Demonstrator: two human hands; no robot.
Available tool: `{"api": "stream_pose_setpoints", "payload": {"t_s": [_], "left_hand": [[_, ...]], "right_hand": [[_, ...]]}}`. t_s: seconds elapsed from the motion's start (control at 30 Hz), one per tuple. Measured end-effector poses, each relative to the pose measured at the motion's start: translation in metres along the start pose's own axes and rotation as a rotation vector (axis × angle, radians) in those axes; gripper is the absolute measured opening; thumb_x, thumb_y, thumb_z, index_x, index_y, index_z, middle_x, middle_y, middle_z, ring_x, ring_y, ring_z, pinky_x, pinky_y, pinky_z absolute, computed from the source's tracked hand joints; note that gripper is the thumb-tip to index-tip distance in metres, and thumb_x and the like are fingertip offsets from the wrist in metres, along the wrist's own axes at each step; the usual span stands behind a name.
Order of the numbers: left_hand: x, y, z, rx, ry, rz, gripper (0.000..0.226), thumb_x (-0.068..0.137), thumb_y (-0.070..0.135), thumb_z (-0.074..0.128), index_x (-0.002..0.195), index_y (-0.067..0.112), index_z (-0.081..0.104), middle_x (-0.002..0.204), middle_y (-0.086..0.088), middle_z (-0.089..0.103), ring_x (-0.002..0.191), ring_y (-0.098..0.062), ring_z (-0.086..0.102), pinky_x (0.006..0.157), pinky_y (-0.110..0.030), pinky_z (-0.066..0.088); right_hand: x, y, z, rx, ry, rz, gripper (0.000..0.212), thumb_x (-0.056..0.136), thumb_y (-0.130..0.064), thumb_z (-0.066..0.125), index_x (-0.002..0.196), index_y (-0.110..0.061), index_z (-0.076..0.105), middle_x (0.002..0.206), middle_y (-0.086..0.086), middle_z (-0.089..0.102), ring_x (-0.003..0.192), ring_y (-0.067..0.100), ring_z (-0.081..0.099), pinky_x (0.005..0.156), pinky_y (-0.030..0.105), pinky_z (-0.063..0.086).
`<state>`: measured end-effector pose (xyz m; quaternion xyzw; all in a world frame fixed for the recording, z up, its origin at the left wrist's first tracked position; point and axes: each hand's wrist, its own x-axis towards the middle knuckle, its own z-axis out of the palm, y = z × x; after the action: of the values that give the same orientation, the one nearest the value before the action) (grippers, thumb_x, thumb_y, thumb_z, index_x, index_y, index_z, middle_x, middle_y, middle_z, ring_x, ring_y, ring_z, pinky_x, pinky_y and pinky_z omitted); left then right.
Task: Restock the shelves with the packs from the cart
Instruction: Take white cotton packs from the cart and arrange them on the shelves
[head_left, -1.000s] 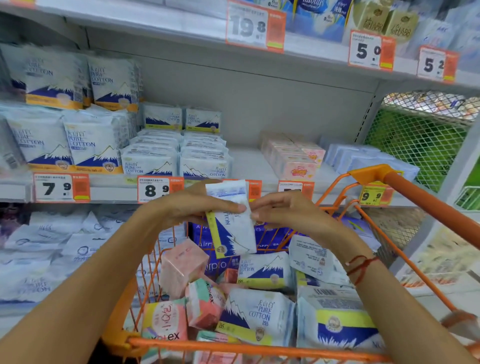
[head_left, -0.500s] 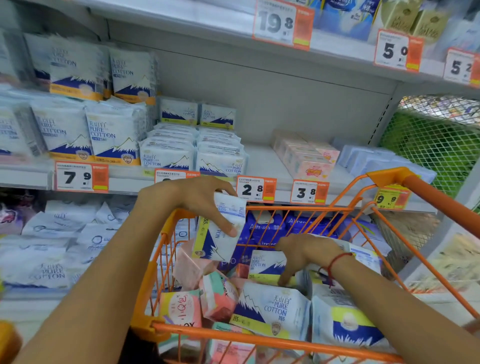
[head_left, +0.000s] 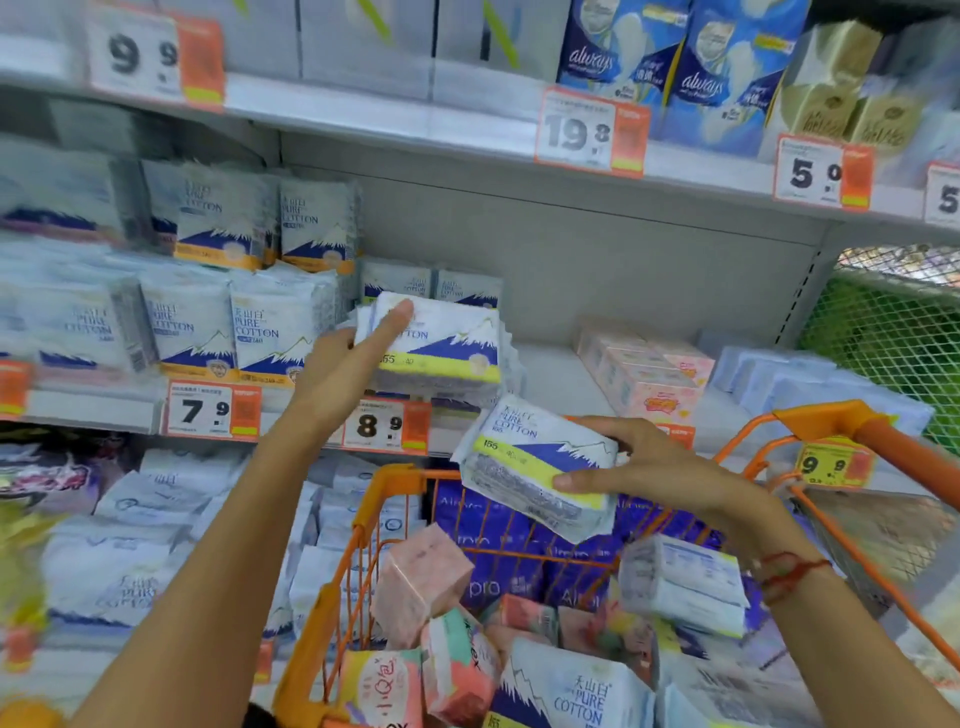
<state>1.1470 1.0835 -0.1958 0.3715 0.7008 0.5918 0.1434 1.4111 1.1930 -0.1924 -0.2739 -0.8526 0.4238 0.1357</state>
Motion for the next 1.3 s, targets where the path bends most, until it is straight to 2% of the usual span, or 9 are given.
{"api": "stream_pose_setpoints", "payload": {"t_s": [0.17,0.23,0.37,0.5,0.73,0.87,0.97,1.17,1.3], "left_hand": [[0.029,0.01,-0.008,0.103,0.351,-0.014,0.075,0.073,0.081,0.045,0.105,0.015,0.059,0.104,-0.005,0.062,0.1,-0.031,0.058,0.093,-0.043,0.044],[0.042,0.014,-0.011,0.167,0.368,0.013,0.068,0.078,0.074,0.047,0.108,0.013,0.054,0.106,-0.006,0.059,0.107,-0.033,0.055,0.091,-0.042,0.04],[0.087,0.021,-0.007,0.255,0.344,0.109,0.068,0.083,0.062,0.053,0.116,0.003,0.048,0.119,-0.015,0.055,0.107,-0.037,0.055,0.088,-0.043,0.041],[0.139,0.015,0.01,0.391,0.203,0.155,0.08,0.083,0.064,0.051,0.126,-0.003,0.043,0.131,-0.024,0.047,0.113,-0.041,0.05,0.091,-0.048,0.043],[0.207,-0.015,0.036,0.57,0.123,0.103,0.071,0.089,0.05,0.052,0.115,-0.016,0.046,0.117,-0.038,0.051,0.109,-0.05,0.05,0.087,-0.05,0.044],[0.21,-0.033,0.035,0.853,0.167,0.22,0.062,0.091,0.033,0.059,0.135,0.0,0.031,0.129,-0.024,0.048,0.118,-0.037,0.047,0.098,-0.041,0.039],[0.208,-0.036,0.036,1.139,0.159,0.447,0.067,0.088,0.013,0.056,0.147,0.023,0.024,0.151,-0.007,0.029,0.137,-0.028,0.027,0.112,-0.041,0.017],[0.215,-0.028,0.04,1.246,0.143,0.498,0.066,0.077,-0.007,0.055,0.133,0.028,0.044,0.132,0.002,0.054,0.119,-0.022,0.051,0.087,-0.033,0.042],[0.214,-0.026,0.042,1.189,0.134,0.453,0.064,0.078,-0.008,0.055,0.132,0.024,0.045,0.129,-0.001,0.055,0.116,-0.024,0.052,0.074,-0.032,0.042]], "right_hand": [[0.021,-0.032,-0.016,-0.234,0.144,-0.085,0.037,0.068,-0.028,0.083,0.102,-0.026,0.069,0.094,-0.008,0.072,0.084,0.007,0.068,0.079,0.03,0.054],[0.041,-0.04,-0.022,-0.453,0.258,-0.113,0.035,0.067,-0.035,0.083,0.097,-0.027,0.069,0.086,-0.007,0.07,0.071,0.005,0.064,0.069,0.032,0.052],[0.105,-0.032,-0.037,-0.598,0.509,-0.163,0.037,0.065,-0.043,0.077,0.096,-0.028,0.065,0.09,-0.001,0.067,0.088,0.025,0.058,0.075,0.035,0.049],[0.173,-0.021,-0.052,-0.658,0.625,-0.233,0.047,0.07,-0.035,0.076,0.115,-0.035,0.061,0.098,0.0,0.057,0.097,0.025,0.048,0.072,0.029,0.037],[0.274,0.005,-0.057,-0.756,0.653,-0.183,0.062,0.077,-0.038,0.072,0.134,-0.036,0.05,0.117,0.002,0.057,0.111,0.024,0.047,0.083,0.03,0.045],[0.297,0.018,-0.038,-0.794,0.637,-0.182,0.061,0.081,-0.035,0.07,0.137,-0.036,0.046,0.125,-0.002,0.053,0.117,0.02,0.043,0.084,0.028,0.042],[0.305,0.025,-0.026,-0.758,0.577,-0.209,0.063,0.081,-0.016,0.066,0.138,-0.033,0.046,0.135,-0.004,0.05,0.127,0.019,0.04,0.096,0.03,0.04],[0.309,0.017,-0.031,-0.719,0.577,-0.237,0.055,0.08,-0.009,0.059,0.131,-0.028,0.054,0.136,-0.001,0.053,0.121,0.022,0.05,0.103,0.032,0.038],[0.314,0.018,-0.03,-0.713,0.531,-0.218,0.056,0.082,-0.011,0.059,0.135,-0.028,0.049,0.142,-0.001,0.048,0.129,0.02,0.044,0.111,0.039,0.03]]}}
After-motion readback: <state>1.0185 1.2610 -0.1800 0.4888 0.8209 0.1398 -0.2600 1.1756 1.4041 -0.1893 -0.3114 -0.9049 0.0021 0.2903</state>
